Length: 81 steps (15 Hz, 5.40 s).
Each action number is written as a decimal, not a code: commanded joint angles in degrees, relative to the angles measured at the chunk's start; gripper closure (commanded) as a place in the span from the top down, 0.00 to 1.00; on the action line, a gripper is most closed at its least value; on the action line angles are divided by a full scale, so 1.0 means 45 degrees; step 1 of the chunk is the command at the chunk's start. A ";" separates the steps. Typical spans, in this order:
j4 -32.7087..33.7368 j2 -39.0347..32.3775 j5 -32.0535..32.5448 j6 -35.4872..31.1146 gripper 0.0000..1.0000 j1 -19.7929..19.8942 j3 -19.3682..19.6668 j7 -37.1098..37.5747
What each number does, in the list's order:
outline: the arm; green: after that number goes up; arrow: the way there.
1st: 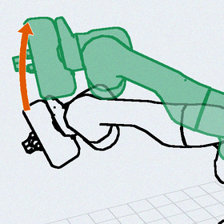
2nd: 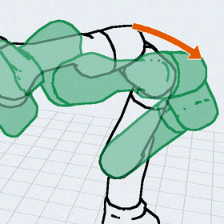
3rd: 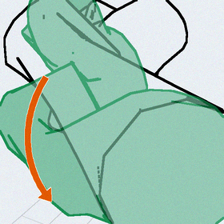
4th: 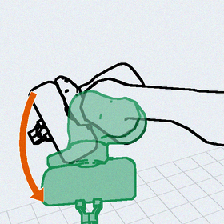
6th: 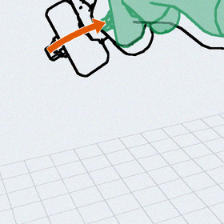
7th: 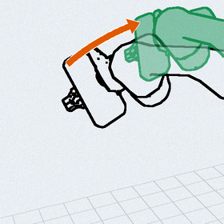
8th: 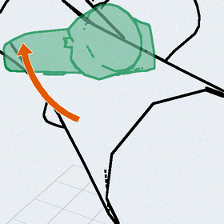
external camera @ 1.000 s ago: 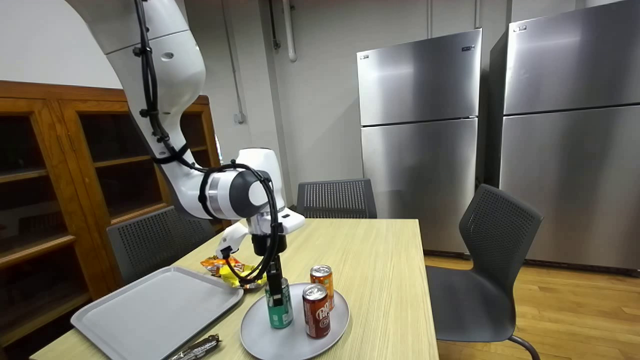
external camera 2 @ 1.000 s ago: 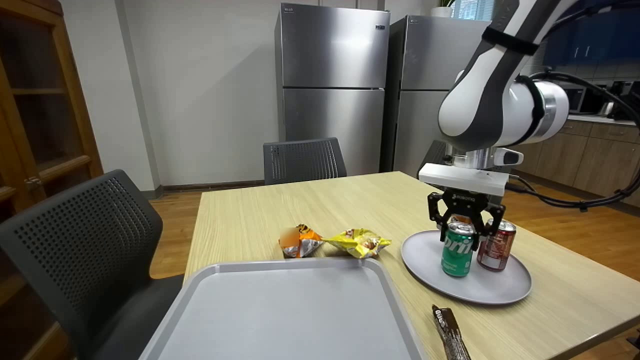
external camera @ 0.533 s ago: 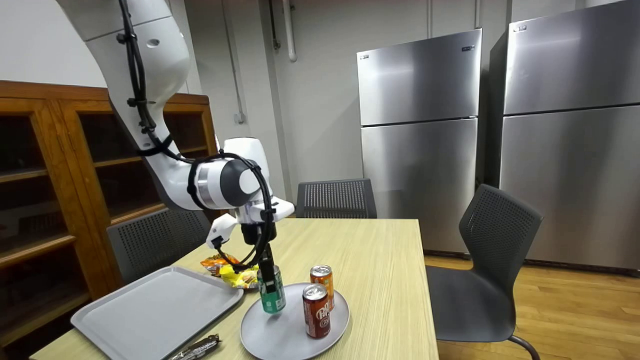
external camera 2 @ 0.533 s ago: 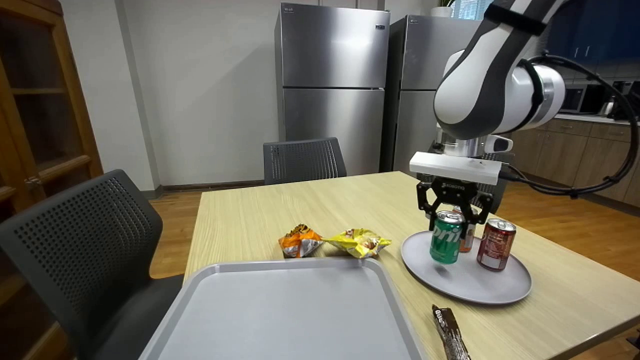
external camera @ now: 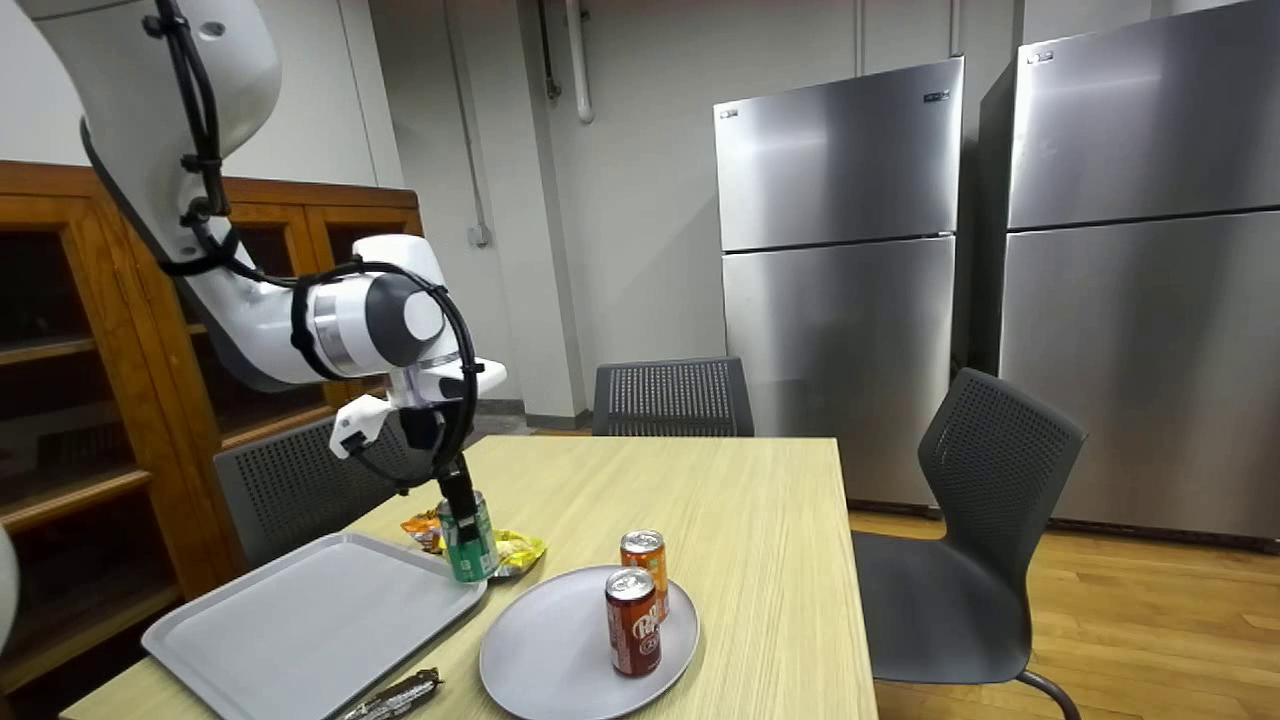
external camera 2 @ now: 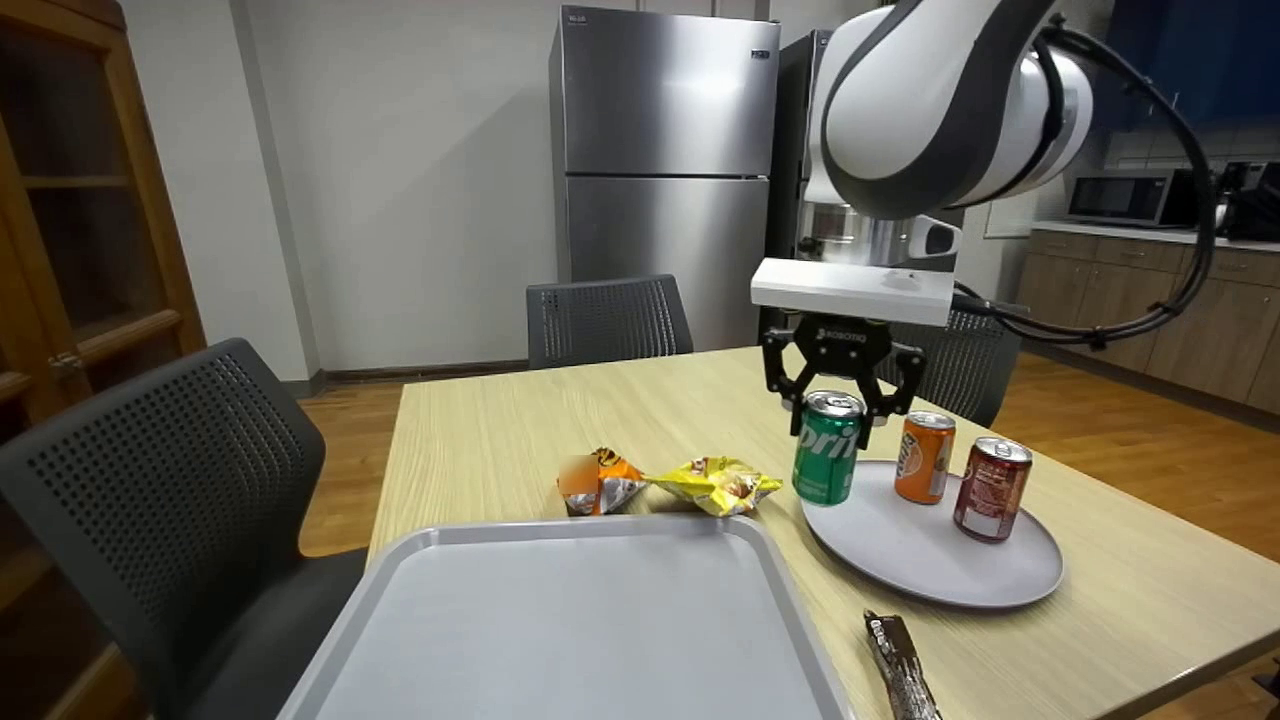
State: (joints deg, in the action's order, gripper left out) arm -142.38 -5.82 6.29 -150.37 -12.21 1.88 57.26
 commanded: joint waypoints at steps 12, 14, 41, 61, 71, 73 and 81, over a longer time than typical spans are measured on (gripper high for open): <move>0.3374 -0.1843 -0.0310 0.2408 0.38 -0.1553 -0.3216 -0.0468; 0.3951 -0.2417 -0.0321 0.2462 0.38 -0.1817 -0.3323 -0.0642; 0.9016 -0.7078 0.0178 0.3027 0.89 -0.5604 -0.1884 -0.0833; 0.6069 -0.3418 0.0219 0.2660 1.00 -0.3870 -0.1702 -0.1660; 0.2805 -0.0918 -0.0248 0.2270 1.00 -0.2067 -0.1985 -0.3823; 0.2222 -0.0567 -0.0301 0.2146 1.00 -0.1637 -0.1921 -0.4289; 0.0465 0.0632 -0.0354 0.1625 1.00 0.0140 -0.1419 -0.5577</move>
State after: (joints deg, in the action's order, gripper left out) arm -136.28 -6.90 6.01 -141.37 -14.35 -4.77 35.43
